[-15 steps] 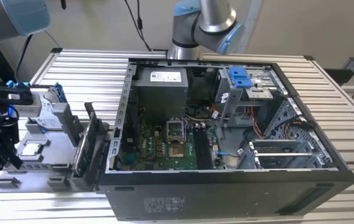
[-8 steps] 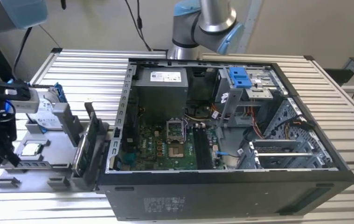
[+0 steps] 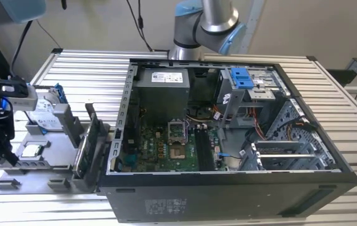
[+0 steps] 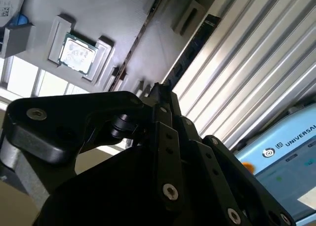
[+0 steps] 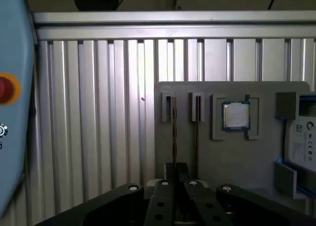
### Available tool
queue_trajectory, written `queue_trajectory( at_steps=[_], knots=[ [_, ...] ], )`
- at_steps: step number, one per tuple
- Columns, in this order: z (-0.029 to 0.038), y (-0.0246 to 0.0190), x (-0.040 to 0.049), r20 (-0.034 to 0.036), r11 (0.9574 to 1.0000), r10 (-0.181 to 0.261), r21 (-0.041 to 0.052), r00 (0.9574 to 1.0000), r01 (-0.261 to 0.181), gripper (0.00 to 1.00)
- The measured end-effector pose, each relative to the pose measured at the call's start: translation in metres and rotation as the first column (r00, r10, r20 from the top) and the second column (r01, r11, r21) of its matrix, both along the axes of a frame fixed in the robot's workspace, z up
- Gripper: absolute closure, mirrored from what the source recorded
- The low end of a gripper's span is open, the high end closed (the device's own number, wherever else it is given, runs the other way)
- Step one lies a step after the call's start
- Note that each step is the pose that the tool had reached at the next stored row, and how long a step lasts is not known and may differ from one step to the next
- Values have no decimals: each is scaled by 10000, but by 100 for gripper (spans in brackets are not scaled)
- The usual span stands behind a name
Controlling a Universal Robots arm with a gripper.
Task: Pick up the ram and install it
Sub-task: 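Pick up the ram and move it above insertion slot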
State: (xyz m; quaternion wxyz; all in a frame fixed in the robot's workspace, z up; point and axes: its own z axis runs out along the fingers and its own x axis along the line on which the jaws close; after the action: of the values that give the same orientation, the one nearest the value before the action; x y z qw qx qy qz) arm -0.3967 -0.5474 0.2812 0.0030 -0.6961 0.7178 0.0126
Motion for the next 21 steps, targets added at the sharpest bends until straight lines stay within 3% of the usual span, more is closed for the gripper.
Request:
queue_trajectory(
  at_steps=[21],
  knots=[
    [225,0,0,0,10000,0,-1,10000,0,86]
  ],
)
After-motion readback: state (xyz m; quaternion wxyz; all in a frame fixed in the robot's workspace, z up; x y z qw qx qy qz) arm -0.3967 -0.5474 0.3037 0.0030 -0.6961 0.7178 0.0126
